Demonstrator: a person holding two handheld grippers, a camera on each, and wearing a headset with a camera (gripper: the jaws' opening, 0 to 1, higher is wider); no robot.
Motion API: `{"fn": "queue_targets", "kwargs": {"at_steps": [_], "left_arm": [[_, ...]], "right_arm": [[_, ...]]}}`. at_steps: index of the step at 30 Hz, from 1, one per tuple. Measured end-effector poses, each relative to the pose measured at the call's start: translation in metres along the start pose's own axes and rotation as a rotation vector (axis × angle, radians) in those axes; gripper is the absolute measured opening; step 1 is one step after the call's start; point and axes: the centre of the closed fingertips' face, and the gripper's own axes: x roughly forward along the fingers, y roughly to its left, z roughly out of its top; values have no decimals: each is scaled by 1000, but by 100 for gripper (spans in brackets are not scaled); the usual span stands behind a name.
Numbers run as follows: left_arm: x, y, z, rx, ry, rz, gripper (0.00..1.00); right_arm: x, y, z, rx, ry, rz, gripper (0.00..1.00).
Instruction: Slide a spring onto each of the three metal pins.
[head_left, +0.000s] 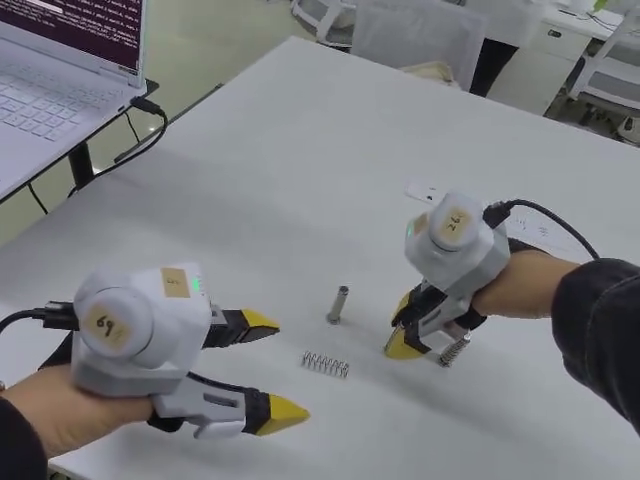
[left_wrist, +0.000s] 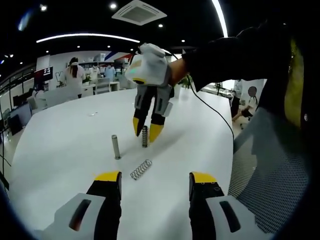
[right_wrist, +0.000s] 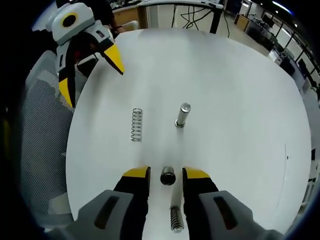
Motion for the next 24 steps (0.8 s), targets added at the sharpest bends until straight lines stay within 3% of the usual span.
{"fn": "queue_targets", "kwargs": {"at_steps": [10, 24], "left_arm": [[13, 8, -7, 24, 49, -38, 48], [34, 16, -15, 40, 92, -93, 47]], "right_arm": [[-15, 2, 5, 18, -48, -33, 26], [-58, 6, 21, 33, -151, -115, 28]]}}
